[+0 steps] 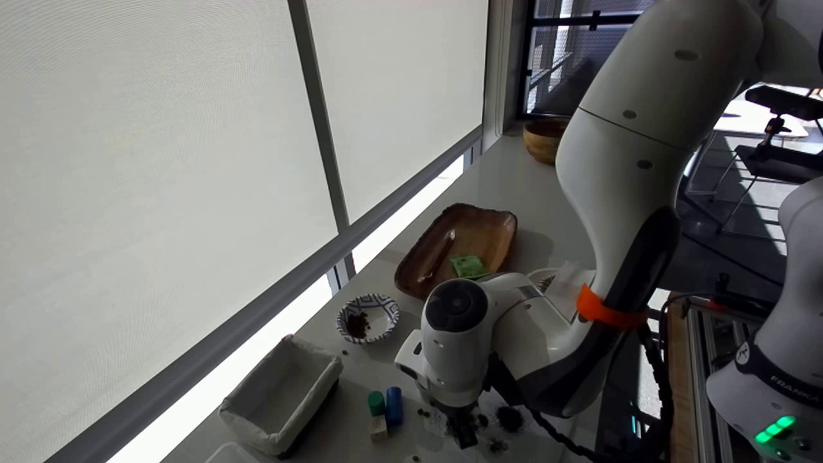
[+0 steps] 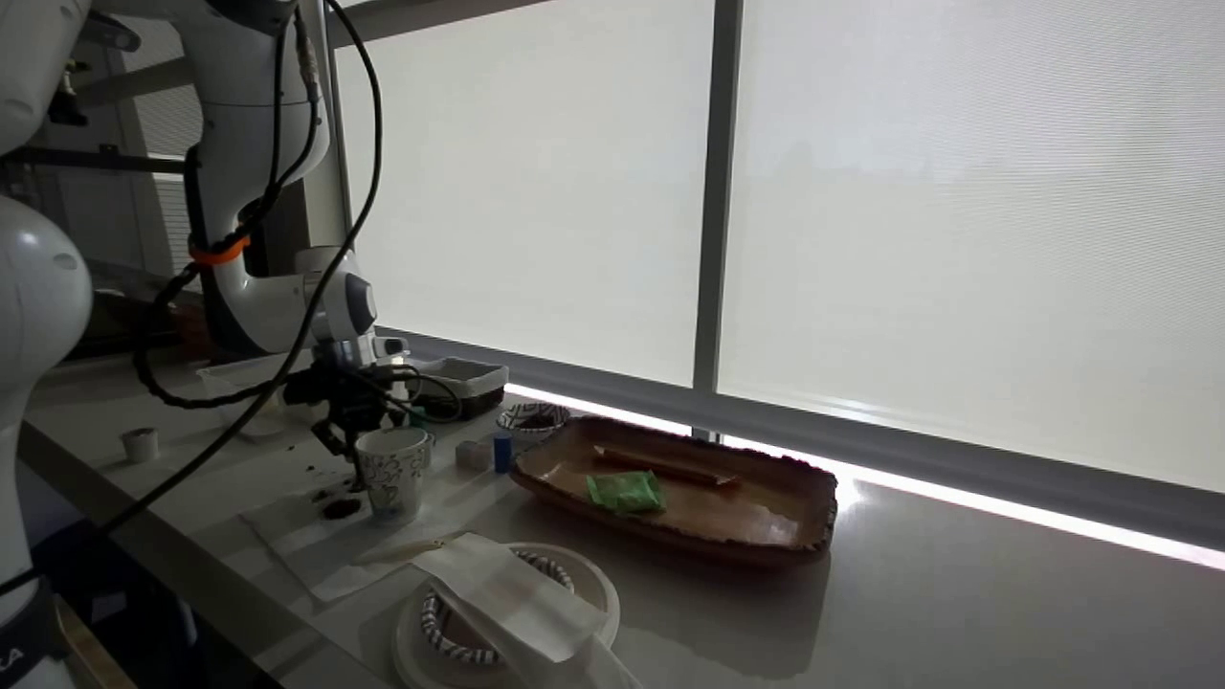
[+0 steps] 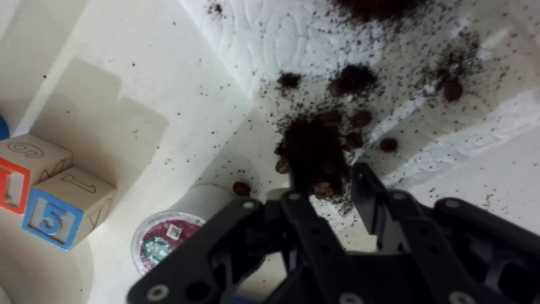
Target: Put some of the objects on the serviette in the white cup
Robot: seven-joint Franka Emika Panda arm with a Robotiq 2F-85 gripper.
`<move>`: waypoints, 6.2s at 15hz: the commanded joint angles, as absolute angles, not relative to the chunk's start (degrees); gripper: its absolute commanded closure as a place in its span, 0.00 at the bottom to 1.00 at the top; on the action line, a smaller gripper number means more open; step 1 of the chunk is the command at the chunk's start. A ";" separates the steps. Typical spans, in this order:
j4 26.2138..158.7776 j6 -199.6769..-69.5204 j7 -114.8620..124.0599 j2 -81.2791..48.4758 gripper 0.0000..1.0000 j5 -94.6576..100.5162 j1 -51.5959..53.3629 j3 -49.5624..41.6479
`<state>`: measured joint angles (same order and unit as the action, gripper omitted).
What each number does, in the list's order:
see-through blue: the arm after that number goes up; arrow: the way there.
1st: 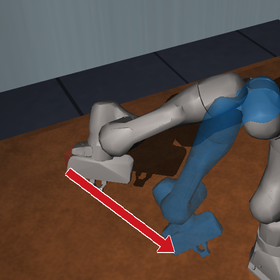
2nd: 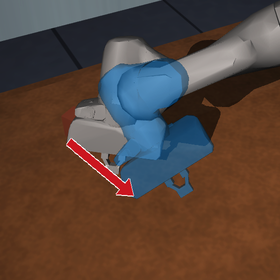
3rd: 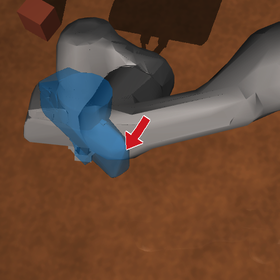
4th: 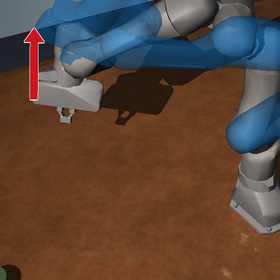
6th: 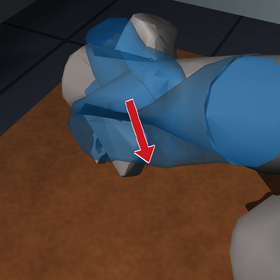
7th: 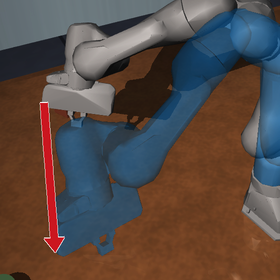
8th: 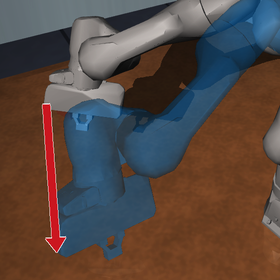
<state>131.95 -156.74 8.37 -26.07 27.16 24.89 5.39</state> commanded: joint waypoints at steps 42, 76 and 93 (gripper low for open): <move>153.05 -141.46 27.95 7.72 0.47 30.46 12.11 13.56; 135.57 -155.75 15.02 -24.06 0.34 13.13 22.57 8.91; 133.91 -155.66 15.19 -25.69 0.54 13.36 24.31 7.08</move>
<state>134.41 -154.37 14.30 -24.56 12.64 23.34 7.85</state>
